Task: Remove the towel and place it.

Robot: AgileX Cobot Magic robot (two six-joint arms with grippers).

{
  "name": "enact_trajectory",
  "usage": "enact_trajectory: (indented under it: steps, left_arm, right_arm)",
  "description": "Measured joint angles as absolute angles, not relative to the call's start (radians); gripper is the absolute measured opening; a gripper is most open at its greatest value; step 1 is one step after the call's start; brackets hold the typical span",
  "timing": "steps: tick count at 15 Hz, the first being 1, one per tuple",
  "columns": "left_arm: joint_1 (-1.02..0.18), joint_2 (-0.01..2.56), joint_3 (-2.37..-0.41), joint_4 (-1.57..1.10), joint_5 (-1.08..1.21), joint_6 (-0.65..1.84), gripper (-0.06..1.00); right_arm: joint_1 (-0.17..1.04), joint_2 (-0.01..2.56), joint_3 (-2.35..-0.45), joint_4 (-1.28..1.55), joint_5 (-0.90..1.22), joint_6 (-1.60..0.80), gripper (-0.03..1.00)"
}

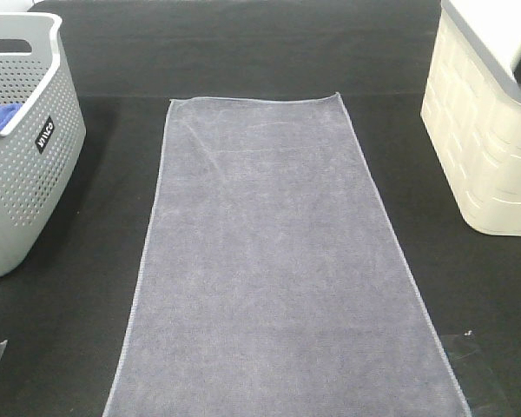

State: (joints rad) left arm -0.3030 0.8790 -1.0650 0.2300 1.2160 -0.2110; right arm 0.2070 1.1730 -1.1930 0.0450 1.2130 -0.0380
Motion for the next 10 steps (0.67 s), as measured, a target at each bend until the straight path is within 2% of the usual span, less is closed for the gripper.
enact_trajectory:
  steps: [1, 5, 10]
  left_arm:
    - [-0.303, 0.726, -0.959, 0.223, 1.217, -0.210, 0.68]
    - [-0.303, 0.397, -0.753, 0.170, 1.221, -0.193, 0.68]
    - [-0.303, 0.214, -0.605, -0.047, 1.213, -0.005, 0.68]
  right_arm:
    - [0.207, 1.109, -1.100, 0.045, 1.217, -0.038, 0.87]
    - [0.207, 0.840, -0.819, 0.045, 1.219, -0.038, 0.87]
    - [0.207, 0.512, -0.638, 0.045, 1.221, -0.038, 0.87]
